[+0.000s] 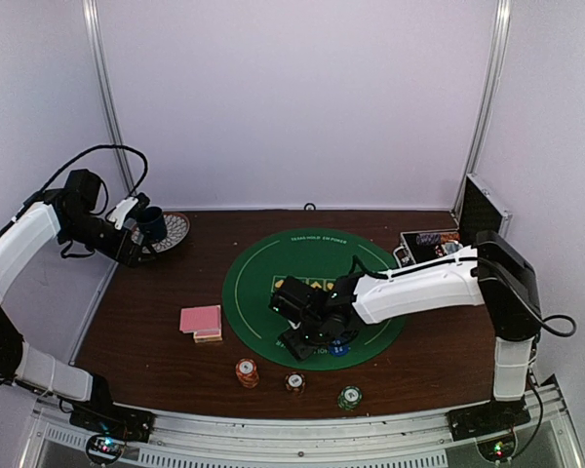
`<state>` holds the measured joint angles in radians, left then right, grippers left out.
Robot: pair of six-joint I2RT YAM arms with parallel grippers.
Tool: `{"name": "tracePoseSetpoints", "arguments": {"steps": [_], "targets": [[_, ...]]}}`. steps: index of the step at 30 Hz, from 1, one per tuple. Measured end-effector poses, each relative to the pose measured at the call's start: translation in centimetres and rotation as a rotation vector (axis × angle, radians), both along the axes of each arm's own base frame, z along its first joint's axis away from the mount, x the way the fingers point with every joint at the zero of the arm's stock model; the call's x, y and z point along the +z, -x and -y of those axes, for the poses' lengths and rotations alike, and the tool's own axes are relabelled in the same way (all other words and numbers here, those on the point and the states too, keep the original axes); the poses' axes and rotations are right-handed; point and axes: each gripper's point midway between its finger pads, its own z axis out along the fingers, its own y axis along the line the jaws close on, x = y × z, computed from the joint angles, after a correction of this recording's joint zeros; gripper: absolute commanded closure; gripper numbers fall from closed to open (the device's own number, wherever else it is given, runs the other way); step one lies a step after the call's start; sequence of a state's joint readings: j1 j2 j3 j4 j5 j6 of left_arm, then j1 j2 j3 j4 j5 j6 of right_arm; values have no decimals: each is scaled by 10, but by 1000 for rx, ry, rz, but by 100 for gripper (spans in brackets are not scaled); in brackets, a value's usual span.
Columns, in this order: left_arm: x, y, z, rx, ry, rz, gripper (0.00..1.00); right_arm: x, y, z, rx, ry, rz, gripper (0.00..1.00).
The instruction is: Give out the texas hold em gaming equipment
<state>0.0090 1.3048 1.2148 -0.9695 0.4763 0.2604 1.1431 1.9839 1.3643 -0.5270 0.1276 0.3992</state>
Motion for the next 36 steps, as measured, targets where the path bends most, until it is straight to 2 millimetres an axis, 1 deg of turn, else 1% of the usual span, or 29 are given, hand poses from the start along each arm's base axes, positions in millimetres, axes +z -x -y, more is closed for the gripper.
{"name": "tracePoseSetpoints", "arguments": {"steps": [4,9,11,16,21,25,28,29,32,36], "targets": [[0,0,0,0,0,1,2,-5,0,1,0,8,-5,46],[0,0,0,0,0,1,2,-18,0,1,2,31,-14,51],[0,0,0,0,0,1,2,-16,-1,-1,4,25,-11,54],[1,1,0,0,0,2,2,-17,-1,-5,7,23,-14,65],[1,1,0,-1,2,3,2,-18,0,-10,19,29,-23,69],[1,1,1,-2,4,2,3,-18,-5,-18,30,36,-18,70],[2,1,1,-3,6,2,3,-17,-11,-29,40,34,-3,72],[2,1,1,-4,7,2,2,-17,-15,-35,49,33,7,73],[2,1,2,-5,9,2,2,-16,-22,-44,59,33,16,74],[3,2,2,-9,11,2,3,-15,-38,-57,68,17,24,74]]}}
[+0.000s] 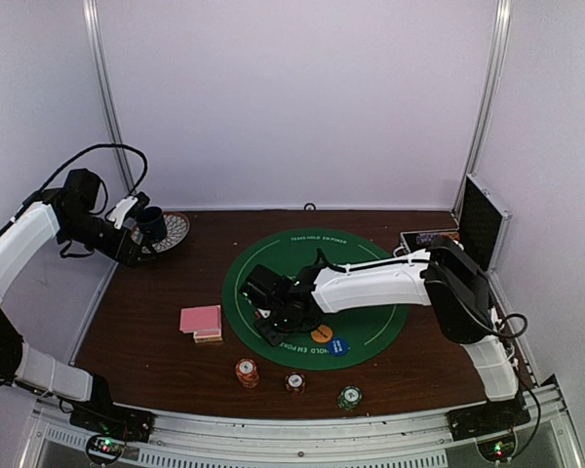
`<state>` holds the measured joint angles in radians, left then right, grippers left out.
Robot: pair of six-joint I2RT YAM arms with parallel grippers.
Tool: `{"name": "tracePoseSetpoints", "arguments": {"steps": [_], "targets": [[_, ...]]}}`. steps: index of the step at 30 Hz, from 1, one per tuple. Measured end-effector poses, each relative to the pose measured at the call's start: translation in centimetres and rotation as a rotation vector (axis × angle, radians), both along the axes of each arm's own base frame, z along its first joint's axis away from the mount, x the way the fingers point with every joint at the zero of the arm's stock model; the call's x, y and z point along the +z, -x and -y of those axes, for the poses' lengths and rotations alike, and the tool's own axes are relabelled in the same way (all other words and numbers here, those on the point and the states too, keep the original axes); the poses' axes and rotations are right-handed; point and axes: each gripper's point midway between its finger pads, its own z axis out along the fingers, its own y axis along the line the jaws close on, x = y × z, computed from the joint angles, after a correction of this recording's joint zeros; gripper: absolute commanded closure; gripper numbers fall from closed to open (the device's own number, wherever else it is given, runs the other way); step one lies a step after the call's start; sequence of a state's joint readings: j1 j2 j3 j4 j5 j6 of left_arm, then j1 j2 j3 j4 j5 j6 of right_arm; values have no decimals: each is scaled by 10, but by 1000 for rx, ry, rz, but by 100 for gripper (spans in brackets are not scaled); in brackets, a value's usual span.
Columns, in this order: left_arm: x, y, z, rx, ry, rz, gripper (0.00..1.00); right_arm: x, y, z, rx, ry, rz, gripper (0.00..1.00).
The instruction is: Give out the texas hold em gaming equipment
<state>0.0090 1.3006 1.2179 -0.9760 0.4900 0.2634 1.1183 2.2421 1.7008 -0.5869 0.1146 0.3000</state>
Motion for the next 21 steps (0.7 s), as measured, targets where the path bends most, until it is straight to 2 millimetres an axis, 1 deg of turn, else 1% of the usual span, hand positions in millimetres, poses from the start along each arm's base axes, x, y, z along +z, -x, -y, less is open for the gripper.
{"name": "tracePoseSetpoints", "arguments": {"steps": [6,9,17,19,21], "targets": [[2,4,1,-7,0,0,2,1,-26,-15,15,-26,-8,74],[3,6,1,-10,0,2,2,2,-36,-22,31,-32,-10,74],[9,8,1,-17,-1,23,2,3,-55,-41,66,-37,3,73],[9,8,1,-19,-1,26,2,3,-58,-44,70,-40,5,69],[10,8,1,-20,-2,28,2,4,-62,-46,78,-42,10,63]]}}
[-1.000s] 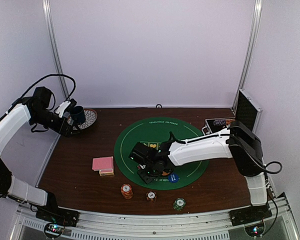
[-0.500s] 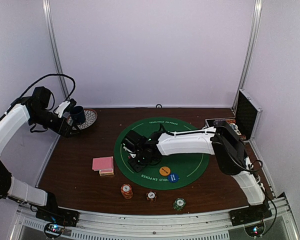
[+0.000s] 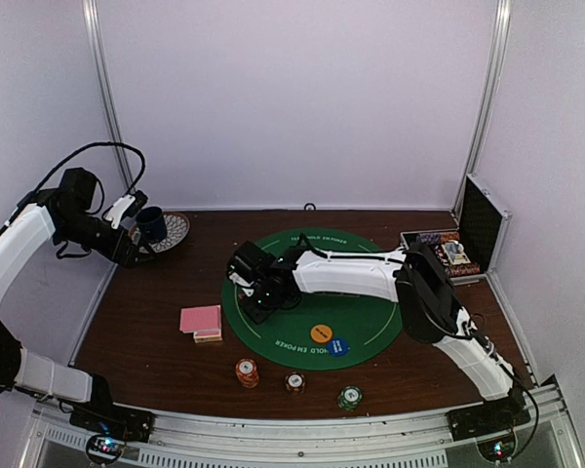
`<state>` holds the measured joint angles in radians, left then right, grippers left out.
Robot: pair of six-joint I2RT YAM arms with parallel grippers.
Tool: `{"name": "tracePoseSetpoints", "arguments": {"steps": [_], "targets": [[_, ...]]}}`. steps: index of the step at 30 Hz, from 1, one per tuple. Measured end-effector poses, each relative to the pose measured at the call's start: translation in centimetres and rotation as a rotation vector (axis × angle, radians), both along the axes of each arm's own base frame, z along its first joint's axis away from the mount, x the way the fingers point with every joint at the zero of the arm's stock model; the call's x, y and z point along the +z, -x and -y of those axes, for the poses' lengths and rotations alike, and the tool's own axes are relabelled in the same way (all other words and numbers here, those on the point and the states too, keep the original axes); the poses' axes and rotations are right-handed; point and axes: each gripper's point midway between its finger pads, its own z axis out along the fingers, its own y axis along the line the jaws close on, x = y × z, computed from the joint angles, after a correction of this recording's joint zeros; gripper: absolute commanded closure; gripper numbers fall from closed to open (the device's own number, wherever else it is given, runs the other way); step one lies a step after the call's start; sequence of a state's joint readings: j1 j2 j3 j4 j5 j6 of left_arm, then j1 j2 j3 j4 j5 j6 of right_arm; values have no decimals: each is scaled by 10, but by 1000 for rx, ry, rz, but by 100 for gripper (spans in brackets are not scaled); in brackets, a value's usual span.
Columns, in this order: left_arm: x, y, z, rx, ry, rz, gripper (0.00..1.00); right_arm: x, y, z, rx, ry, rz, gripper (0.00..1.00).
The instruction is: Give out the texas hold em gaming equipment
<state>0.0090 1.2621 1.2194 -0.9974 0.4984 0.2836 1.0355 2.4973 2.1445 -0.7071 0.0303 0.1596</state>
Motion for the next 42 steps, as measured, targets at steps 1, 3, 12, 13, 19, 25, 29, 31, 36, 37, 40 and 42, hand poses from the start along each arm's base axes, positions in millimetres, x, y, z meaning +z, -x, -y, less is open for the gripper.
{"name": "tracePoseSetpoints", "arguments": {"steps": [1,3,12,13,19,25,29,31,36,37,40,42], "targets": [[0,0,0,0,0,0,2,0,-1,0,-1,0,0,61],[0,0,0,0,0,0,2,1,-3,1,-2,-1,0,59],[-2,8,3,-23,8,-27,2,15,12,38,-30,8,-19,17],[-2,9,3,-26,7,-29,2,20,15,45,-40,6,-18,15],[-3,11,3,-37,3,-32,2,56,37,96,-138,-30,-3,17],[-3,11,4,-46,1,-26,3,30,66,154,-240,42,-55,18],[-2,11,4,-49,6,-25,2,2,83,180,-283,108,-105,17],[-2,11,5,-51,10,-25,2,-3,86,184,-296,116,-114,17],[-1,12,6,-54,17,-25,2,0,82,177,-312,78,-107,18],[-1,12,6,-54,18,-25,3,1,81,176,-312,71,-105,18],[0,11,7,-56,21,-22,2,1,79,171,-313,58,-103,21],[1,11,7,-56,23,-22,2,-1,78,168,-311,55,-105,25]]}}
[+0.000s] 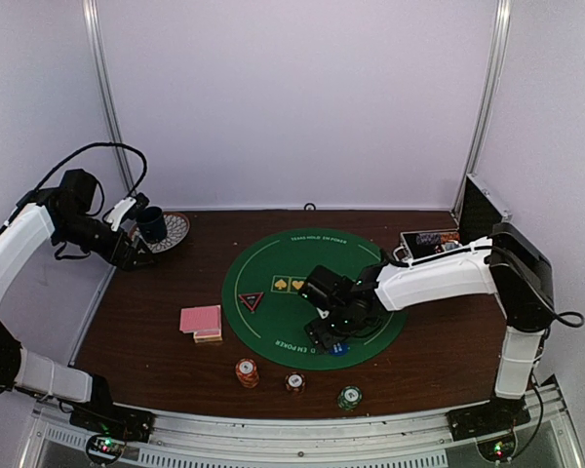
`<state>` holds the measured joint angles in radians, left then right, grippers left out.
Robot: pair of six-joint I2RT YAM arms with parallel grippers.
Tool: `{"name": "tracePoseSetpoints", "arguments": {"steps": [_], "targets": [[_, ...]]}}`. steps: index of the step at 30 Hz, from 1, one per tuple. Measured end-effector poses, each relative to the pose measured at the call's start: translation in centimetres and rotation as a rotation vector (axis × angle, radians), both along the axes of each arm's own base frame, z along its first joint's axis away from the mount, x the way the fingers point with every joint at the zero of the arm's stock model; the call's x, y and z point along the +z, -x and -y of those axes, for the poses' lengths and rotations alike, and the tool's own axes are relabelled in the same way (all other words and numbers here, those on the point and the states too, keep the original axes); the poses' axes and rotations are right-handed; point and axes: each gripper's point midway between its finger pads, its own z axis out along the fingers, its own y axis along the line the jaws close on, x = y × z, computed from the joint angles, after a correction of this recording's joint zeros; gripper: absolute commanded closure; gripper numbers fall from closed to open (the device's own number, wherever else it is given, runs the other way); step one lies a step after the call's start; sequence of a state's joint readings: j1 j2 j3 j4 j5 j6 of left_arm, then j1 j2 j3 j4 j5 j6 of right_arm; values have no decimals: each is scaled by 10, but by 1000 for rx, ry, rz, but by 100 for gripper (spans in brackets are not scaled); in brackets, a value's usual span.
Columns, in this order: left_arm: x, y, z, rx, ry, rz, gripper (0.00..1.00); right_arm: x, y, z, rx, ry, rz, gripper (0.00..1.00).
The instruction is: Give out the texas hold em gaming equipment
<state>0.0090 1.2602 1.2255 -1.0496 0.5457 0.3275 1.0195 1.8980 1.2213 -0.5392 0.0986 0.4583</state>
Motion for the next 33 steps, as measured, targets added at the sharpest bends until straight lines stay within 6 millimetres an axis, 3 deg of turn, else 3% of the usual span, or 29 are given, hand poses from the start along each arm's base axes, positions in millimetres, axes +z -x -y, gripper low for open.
{"name": "tracePoseSetpoints", "arguments": {"steps": [7,16,19,22,29,33], "targets": [[4,-1,1,-3,7,9,2,-6,-1,-10,9,-16,-16,42],[6,-1,2,0,14,9,2,-7,-2,-15,23,-21,-29,49],[6,-1,2,-1,16,8,2,-6,-11,-17,24,-23,-29,52],[6,-1,3,-4,21,5,2,-4,-32,-17,2,-33,-12,59],[9,0,3,-4,22,0,2,-1,-105,-8,-79,-47,45,61],[9,0,3,-5,23,-2,2,1,-147,-15,-96,-55,85,61]]}}
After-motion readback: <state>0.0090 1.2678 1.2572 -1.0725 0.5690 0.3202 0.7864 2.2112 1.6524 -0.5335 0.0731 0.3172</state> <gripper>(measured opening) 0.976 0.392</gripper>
